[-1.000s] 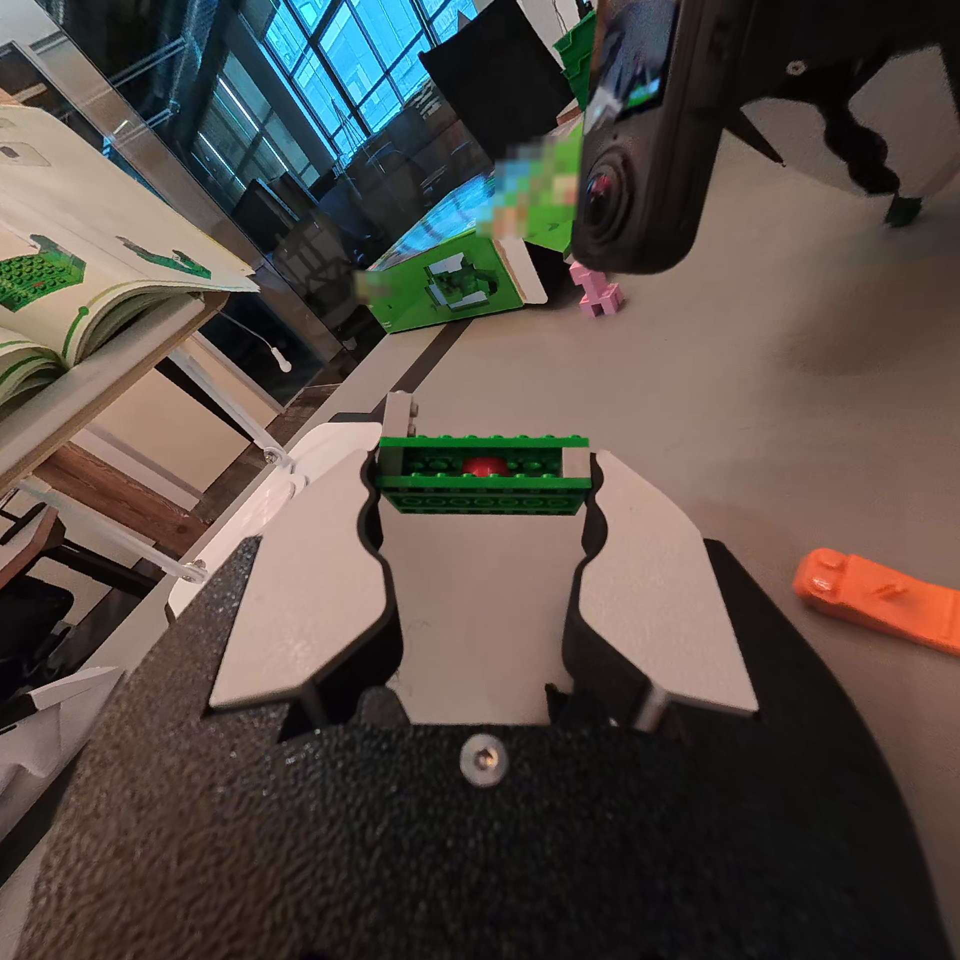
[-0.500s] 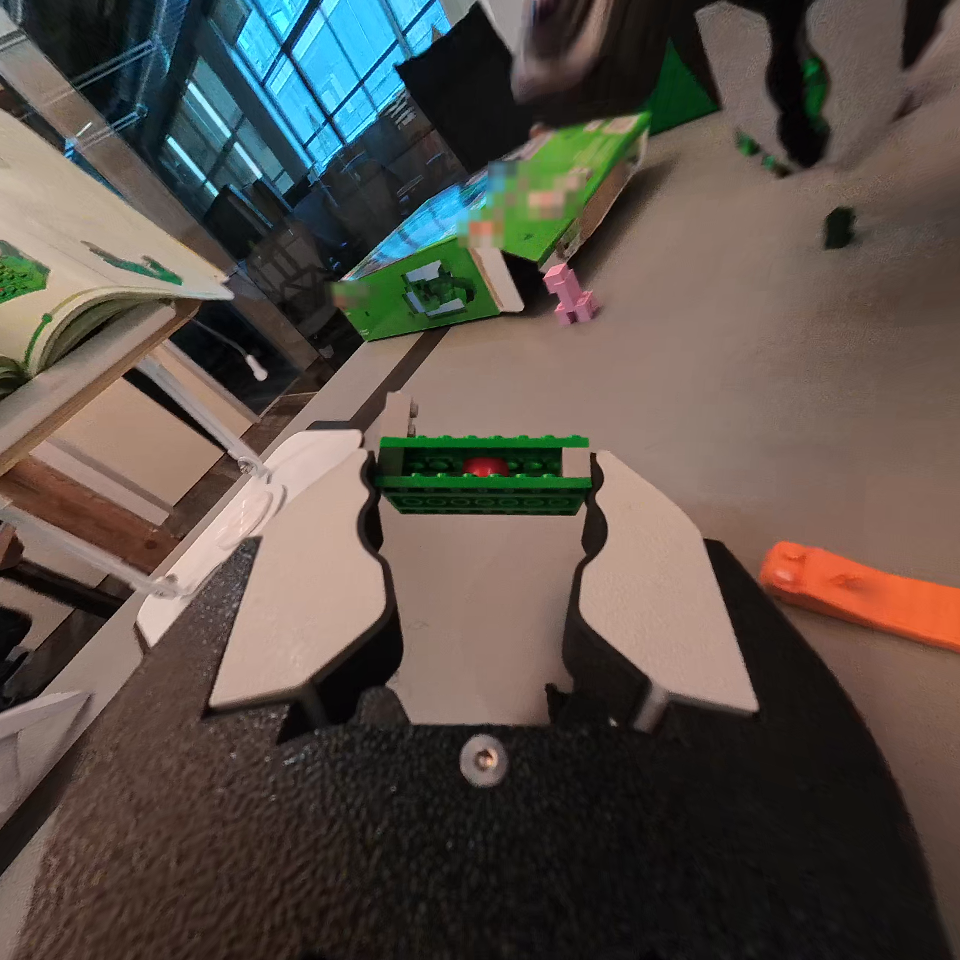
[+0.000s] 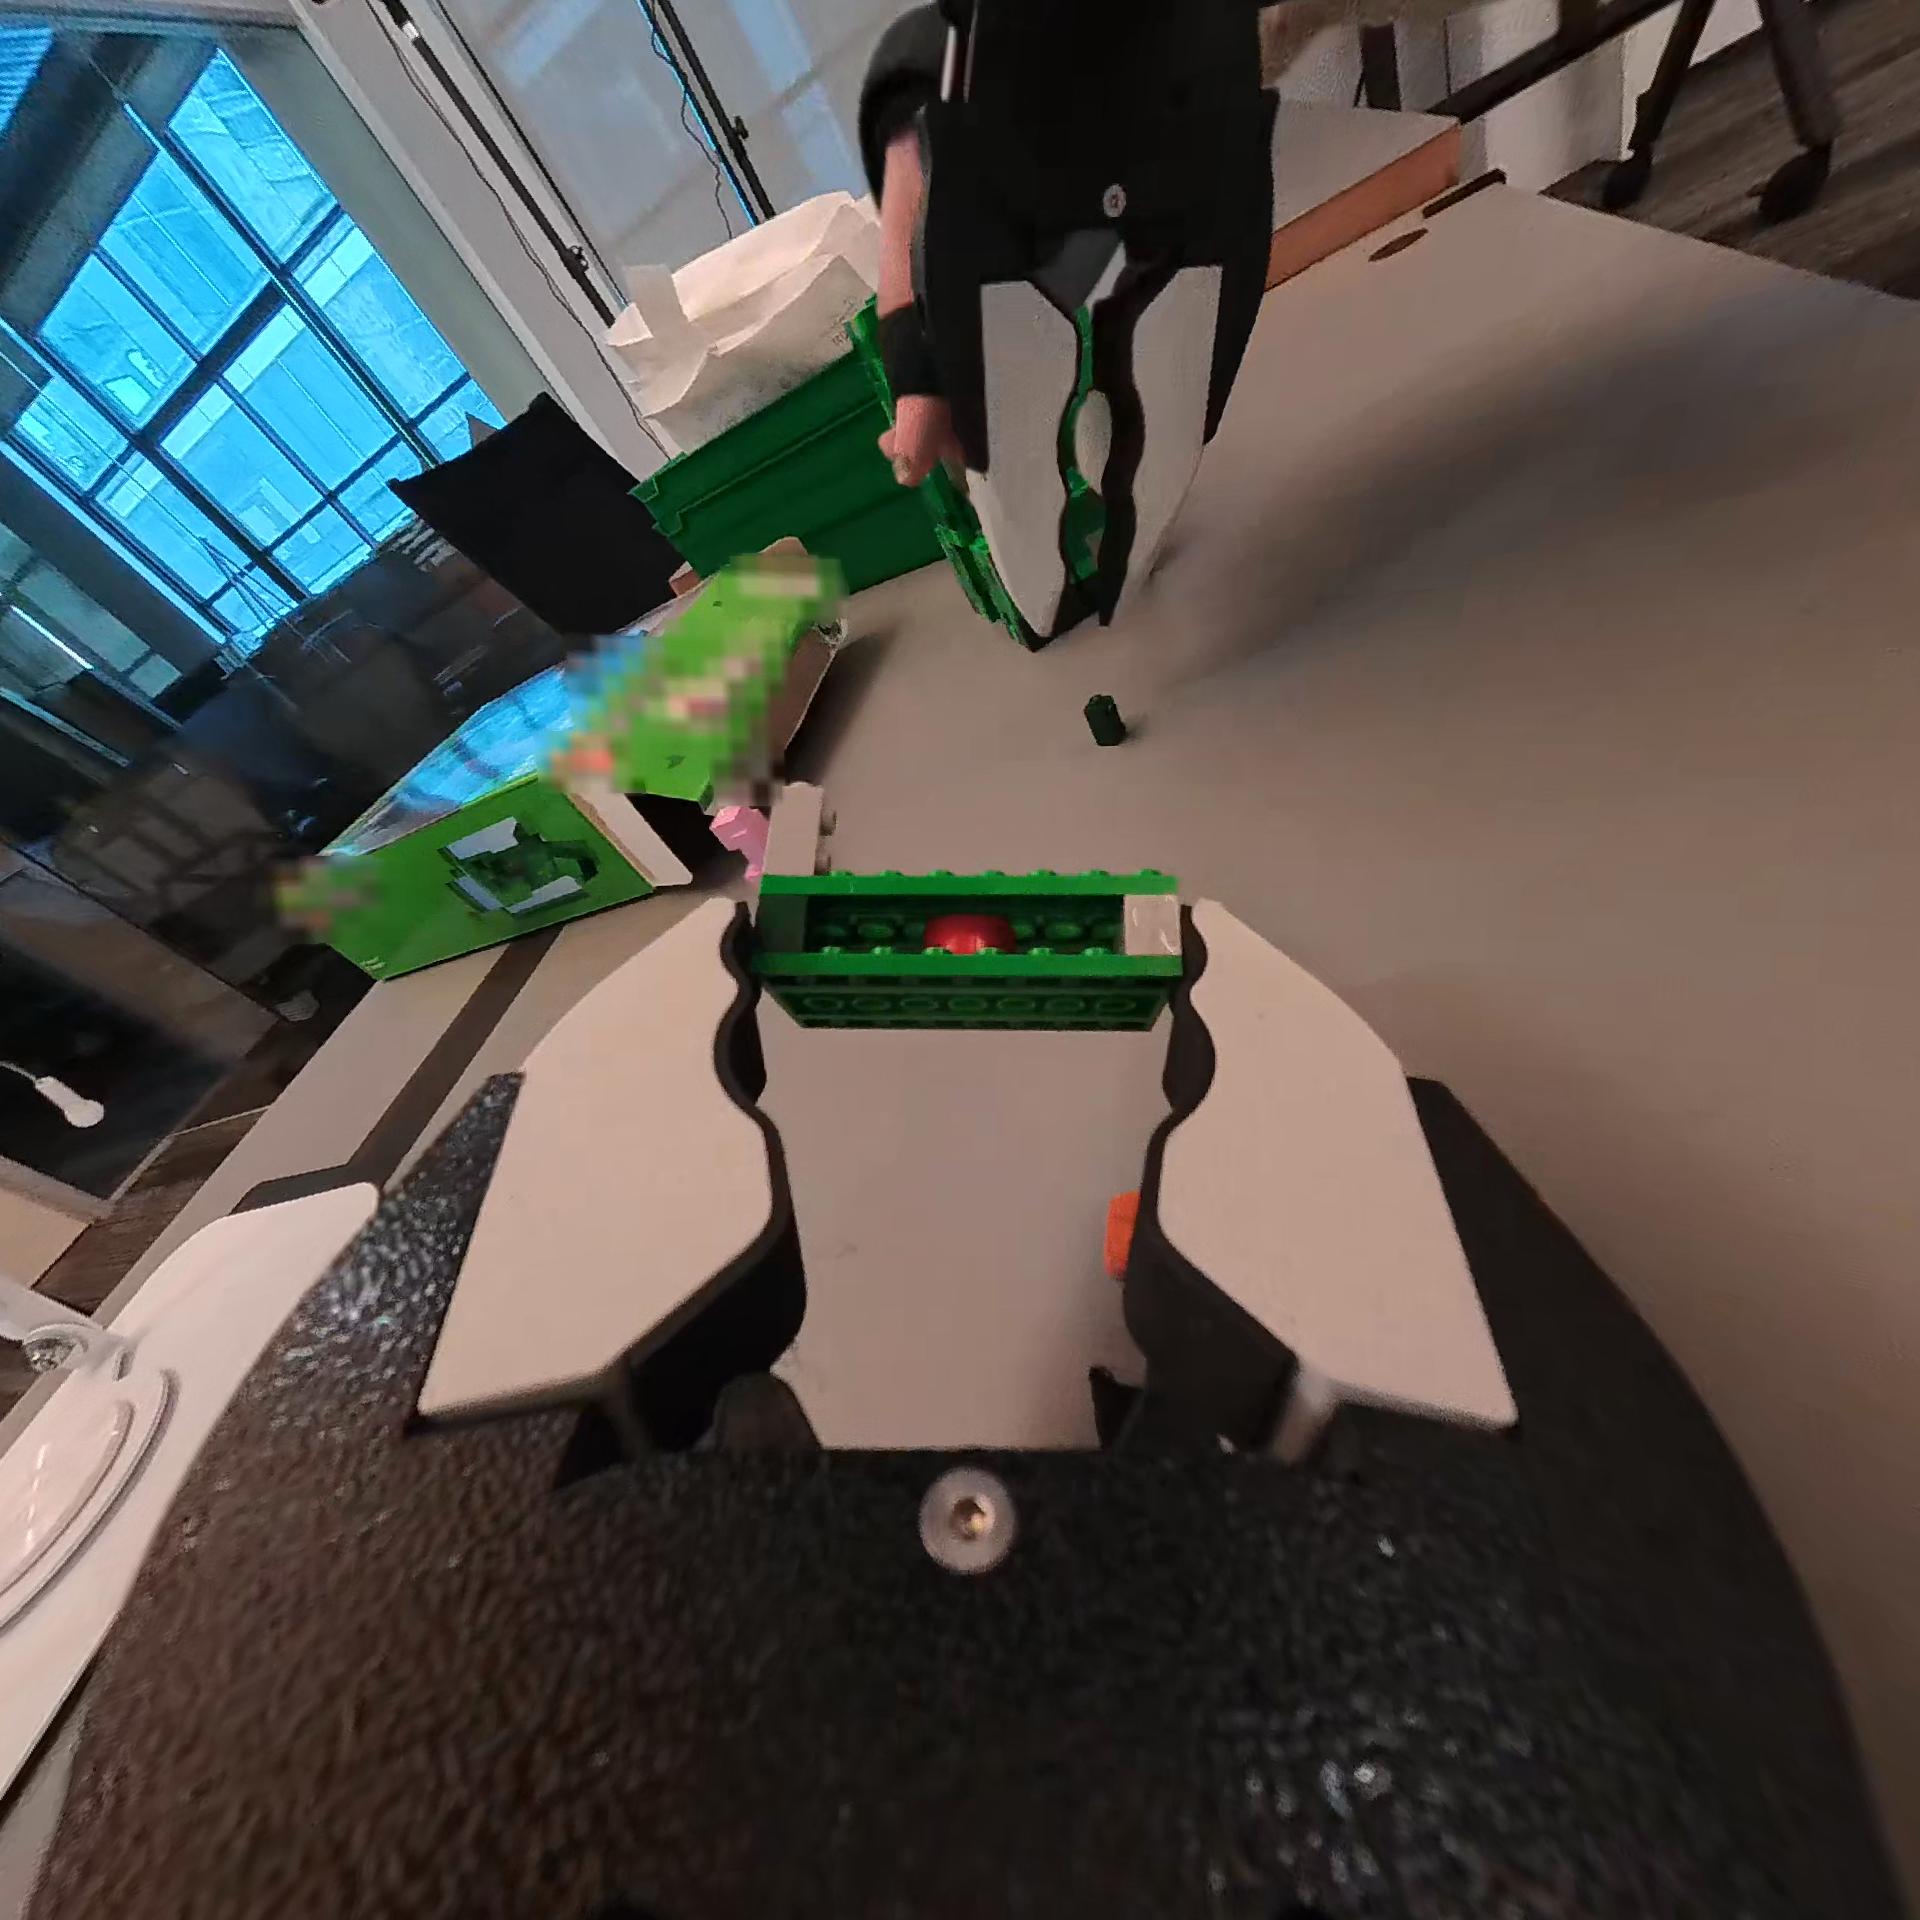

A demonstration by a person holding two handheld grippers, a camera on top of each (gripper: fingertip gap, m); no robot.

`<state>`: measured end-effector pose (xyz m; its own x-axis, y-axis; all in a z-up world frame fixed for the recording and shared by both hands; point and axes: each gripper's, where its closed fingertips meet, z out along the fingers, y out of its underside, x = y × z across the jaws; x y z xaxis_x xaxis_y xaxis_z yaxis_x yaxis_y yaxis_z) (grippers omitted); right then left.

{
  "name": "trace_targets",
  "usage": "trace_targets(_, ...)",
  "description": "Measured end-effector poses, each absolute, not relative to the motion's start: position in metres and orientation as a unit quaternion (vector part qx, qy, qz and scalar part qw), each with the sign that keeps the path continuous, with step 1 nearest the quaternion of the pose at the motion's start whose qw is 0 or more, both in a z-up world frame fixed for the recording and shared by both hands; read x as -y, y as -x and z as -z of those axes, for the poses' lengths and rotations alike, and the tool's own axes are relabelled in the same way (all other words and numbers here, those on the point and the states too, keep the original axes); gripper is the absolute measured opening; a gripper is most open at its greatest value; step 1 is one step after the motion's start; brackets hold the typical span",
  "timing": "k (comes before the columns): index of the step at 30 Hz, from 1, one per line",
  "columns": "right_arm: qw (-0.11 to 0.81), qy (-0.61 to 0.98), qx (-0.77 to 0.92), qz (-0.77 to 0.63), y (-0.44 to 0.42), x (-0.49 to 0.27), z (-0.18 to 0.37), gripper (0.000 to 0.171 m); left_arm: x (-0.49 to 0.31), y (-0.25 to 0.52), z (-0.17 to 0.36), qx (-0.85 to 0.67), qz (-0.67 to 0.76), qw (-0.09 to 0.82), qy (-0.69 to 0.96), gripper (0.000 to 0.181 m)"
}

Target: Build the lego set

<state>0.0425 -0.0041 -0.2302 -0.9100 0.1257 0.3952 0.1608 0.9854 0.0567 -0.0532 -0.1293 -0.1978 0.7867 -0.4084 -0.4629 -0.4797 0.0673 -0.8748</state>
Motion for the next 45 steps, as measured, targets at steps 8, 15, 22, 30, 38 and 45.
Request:
trace_targets(8,0.151,-0.046,0.985,0.065,-0.044,0.000,0.244,0.027,0.128,0.049,0.207,-0.343,-0.028,0.634,0.693,0.076)
trace_targets(15,0.133,-0.127,0.979,0.089,-0.043,-0.002,0.258,0.028,0.128,0.051,0.207,-0.338,-0.025,0.634,0.695,0.076)
trace_targets(22,0.122,-0.144,0.978,0.086,-0.041,-0.001,0.265,0.023,0.128,0.051,0.206,-0.337,-0.022,0.634,0.696,0.076)
trace_targets(30,0.157,-0.034,0.987,0.009,-0.034,0.016,0.257,0.008,0.127,0.054,0.204,-0.324,-0.017,0.638,0.698,0.076)
trace_targets(38,0.254,0.255,0.809,-0.466,0.019,0.138,0.204,0.008,0.120,0.059,0.212,-0.280,0.021,0.600,0.749,0.076)
trace_targets(45,0.262,0.297,0.751,-0.528,0.032,0.145,0.208,0.008,0.122,0.053,0.229,-0.309,0.037,0.548,0.776,0.076)
